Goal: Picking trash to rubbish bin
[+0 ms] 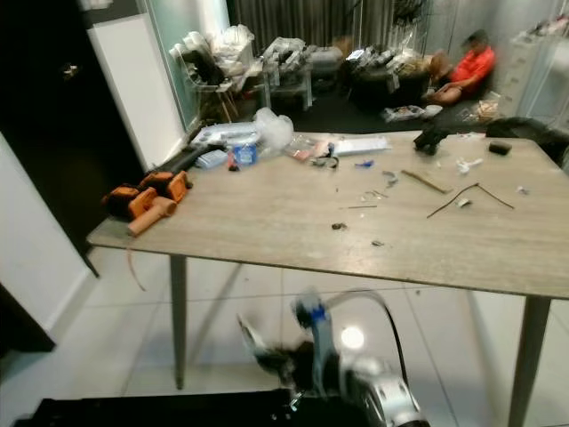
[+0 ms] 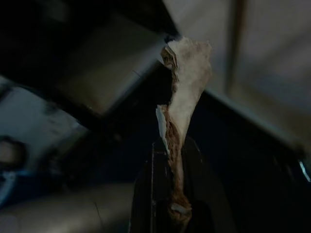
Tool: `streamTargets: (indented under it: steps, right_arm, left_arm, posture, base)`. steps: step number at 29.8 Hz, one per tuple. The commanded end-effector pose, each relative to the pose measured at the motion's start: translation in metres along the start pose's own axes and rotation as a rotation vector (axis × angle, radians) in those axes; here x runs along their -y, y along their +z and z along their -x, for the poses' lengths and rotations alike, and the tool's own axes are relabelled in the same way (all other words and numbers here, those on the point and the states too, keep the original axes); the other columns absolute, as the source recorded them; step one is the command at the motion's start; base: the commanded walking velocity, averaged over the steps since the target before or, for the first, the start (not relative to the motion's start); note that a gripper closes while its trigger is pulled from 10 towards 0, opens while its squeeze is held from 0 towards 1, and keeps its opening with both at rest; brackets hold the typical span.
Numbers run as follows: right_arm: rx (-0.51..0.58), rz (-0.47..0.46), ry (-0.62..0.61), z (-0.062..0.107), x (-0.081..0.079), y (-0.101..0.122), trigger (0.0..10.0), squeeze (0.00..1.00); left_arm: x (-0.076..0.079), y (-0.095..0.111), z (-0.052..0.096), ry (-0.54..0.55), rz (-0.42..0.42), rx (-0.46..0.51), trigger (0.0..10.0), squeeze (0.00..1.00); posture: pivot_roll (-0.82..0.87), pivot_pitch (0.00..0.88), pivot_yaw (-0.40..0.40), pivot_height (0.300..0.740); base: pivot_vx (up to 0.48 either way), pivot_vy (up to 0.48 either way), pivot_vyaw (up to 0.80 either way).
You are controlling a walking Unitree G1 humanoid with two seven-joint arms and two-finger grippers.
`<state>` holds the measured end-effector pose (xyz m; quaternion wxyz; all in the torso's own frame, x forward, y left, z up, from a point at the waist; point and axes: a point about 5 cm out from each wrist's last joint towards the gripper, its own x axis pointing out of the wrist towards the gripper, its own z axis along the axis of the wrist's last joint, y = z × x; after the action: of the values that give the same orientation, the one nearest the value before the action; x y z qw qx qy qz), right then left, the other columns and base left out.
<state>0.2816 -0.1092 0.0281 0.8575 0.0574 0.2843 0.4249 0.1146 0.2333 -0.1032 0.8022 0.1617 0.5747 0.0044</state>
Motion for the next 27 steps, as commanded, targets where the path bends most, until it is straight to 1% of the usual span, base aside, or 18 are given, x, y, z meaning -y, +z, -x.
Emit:
streamTargets:
  steps: [1, 2, 3, 4, 6, 7, 9, 11, 12, 13, 15, 16, 18, 21, 27]
  right_arm:
    - [-0.061, -0.039, -0.107, 0.001, 0.009, -0.018, 10.0, 0.0]
    - [-0.097, -0.071, -0.163, 0.003, 0.014, -0.029, 10.0, 0.0]
    - [-0.139, -0.154, -0.287, 0.01, 0.023, -0.049, 10.0, 0.0]
    - [-0.139, -0.154, -0.287, 0.01, 0.023, -0.049, 10.0, 0.0]
    - [-0.147, -0.23, -0.376, 0.017, 0.029, -0.063, 10.0, 0.0]
    - [-0.147, -0.23, -0.376, 0.017, 0.029, -0.063, 10.0, 0.0]
    - [-0.149, -0.325, -0.512, 0.029, 0.036, -0.08, 10.0, 0.0]
    - [-0.149, -0.325, -0.512, 0.029, 0.036, -0.08, 10.0, 0.0]
    - [-0.167, -0.404, -0.638, 0.042, 0.041, -0.099, 10.0, 0.0]
    - [-0.167, -0.404, -0.638, 0.042, 0.041, -0.099, 10.0, 0.0]
    - [-0.184, -0.464, -0.733, 0.053, 0.043, -0.115, 10.0, 0.0]
    - [-0.184, -0.464, -0.733, 0.053, 0.043, -0.115, 10.0, 0.0]
    - [-0.191, -0.518, -0.813, 0.063, 0.044, -0.127, 10.0, 0.0]
    - [-0.198, -0.557, -0.898, 0.075, 0.046, -0.137, 10.0, 0.0]
    - [-0.203, -0.568, -0.935, 0.08, 0.048, -0.141, 10.0, 0.0]
  left_arm:
    - [-0.001, 0.013, -0.001, 0.005, -0.006, 0.038, 10.0, 0.0]
    - [-0.001, 0.013, -0.001, 0.005, -0.004, 0.038, 10.0, 0.0]
    - [0.0, 0.012, -0.001, 0.003, 0.0, 0.037, 10.0, 0.0]
    - [0.0, 0.012, -0.001, 0.003, 0.0, 0.037, 10.0, 0.0]
    - [0.001, 0.01, -0.001, 0.002, 0.005, 0.033, 10.0, 0.0]
    - [0.001, 0.01, -0.001, 0.002, 0.005, 0.033, 10.0, 0.0]
    - [0.001, 0.005, 0.0, 0.0, 0.009, 0.023, 10.0, 0.0]
    - [0.001, 0.005, 0.0, 0.0, 0.009, 0.023, 10.0, 0.0]
    - [0.001, 0.001, 0.0, -0.002, 0.011, 0.011, 10.0, 0.0]
    - [0.001, 0.001, 0.0, -0.002, 0.011, 0.011, 10.0, 0.0]
    - [0.001, -0.001, 0.0, -0.004, 0.011, 0.006, 10.0, 0.0]
    - [0.001, -0.001, 0.0, -0.004, 0.011, 0.006, 10.0, 0.0]
    - [0.001, -0.001, 0.0, -0.007, 0.013, 0.007, 10.0, 0.0]
    - [0.002, 0.001, 0.0, -0.012, 0.012, 0.011, 10.0, 0.0]
    - [0.003, 0.002, 0.0, -0.019, 0.008, 0.014, 10.0, 0.0]
  posture:
    - [-0.1, 0.06, 0.054, 0.74]
    - [-0.1, 0.06, 0.054, 0.74]
    - [-0.09, 0.063, 0.052, 0.74]
    - [-0.09, 0.063, 0.052, 0.74]
    - [-0.09, 0.064, 0.052, 0.74]
    - [-0.09, 0.064, 0.052, 0.74]
    - [-0.09, 0.07, 0.054, 0.74]
    - [-0.09, 0.07, 0.054, 0.74]
    - [-0.09, 0.076, 0.059, 0.74]
    - [-0.09, 0.076, 0.059, 0.74]
    - [-0.09, 0.079, 0.06, 0.74]
    - [-0.09, 0.079, 0.06, 0.74]
    - [-0.09, 0.081, 0.062, 0.74]
    - [-0.1, 0.086, 0.068, 0.74]
    - [-0.1, 0.089, 0.07, 0.74]
  base:
    - [0.0, 0.0, 0.0]
    - [0.0, 0.0, 0.0]
    - [0.0, 0.0, -0.77]
    - [0.0, 0.0, -0.77]
    - [0.0, 0.0, -0.77]
    - [0.0, 0.0, -0.77]
    - [0.0, 0.0, -0.78]
    - [0.0, 0.0, -0.79]
    - [0.0, 0.0, -0.78]
    - [0.0, 0.0, -0.78]
    - [0.0, 0.0, -0.78]
    - [0.0, 0.0, -0.79]
    - [0.0, 0.0, -0.79]
    - [0.0, 0.0, -0.78]
    - [0.0, 0.0, -0.79]
